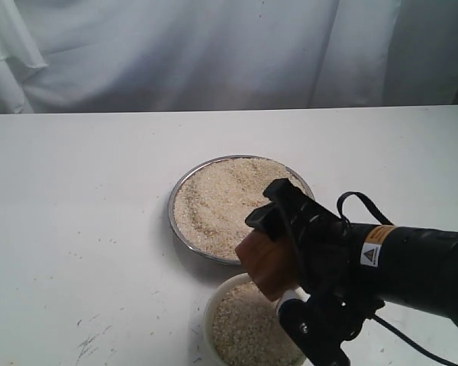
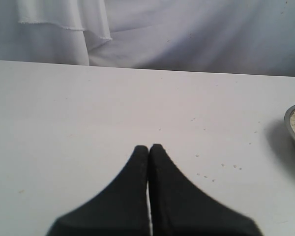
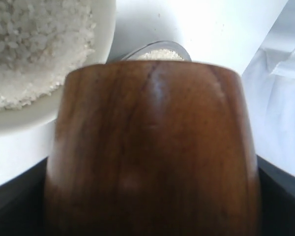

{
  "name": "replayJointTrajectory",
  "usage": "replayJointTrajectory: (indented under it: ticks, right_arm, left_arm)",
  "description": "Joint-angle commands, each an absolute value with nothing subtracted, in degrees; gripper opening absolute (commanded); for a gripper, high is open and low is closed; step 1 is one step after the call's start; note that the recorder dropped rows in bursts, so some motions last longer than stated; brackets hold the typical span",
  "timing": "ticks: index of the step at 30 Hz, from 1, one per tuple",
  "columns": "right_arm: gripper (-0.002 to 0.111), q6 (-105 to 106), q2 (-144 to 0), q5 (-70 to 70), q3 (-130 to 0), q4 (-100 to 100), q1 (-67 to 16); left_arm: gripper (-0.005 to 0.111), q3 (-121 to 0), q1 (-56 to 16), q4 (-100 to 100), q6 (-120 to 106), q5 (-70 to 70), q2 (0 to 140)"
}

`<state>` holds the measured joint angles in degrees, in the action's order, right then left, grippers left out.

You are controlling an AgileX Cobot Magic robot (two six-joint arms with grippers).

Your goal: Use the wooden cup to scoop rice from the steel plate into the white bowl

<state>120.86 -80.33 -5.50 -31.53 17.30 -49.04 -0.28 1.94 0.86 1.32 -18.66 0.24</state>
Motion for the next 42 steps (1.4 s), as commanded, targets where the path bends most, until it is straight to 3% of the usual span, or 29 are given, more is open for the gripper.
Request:
replayJointTrajectory:
  ticks: [1, 16, 36, 42]
  right_arm:
    - [0.000, 121.02, -79.95, -5.23, -31.82, 15.83, -50.26]
    - [0.000, 121.02, -81.15, -5.38, -31.82, 23.77, -50.26]
    - [0.000, 121.02, -81.02, -2.14, -31.95, 16.93, -50.26]
    - [0.000, 117.31, -81.02, -4.78, -31.95, 25.71, -50.26]
  left_arm:
    - [0.000, 0.00, 1.79, 0.79, 1.35, -18.27, 0.00]
    - [0.000, 0.00, 1.79, 0.79, 1.35, -18.27, 0.00]
    - [0.000, 0.00, 1.79, 0.79, 1.35, -18.27, 0.00]
    - [0.000, 0.00, 1.79, 0.79, 1.35, -18.27, 0.00]
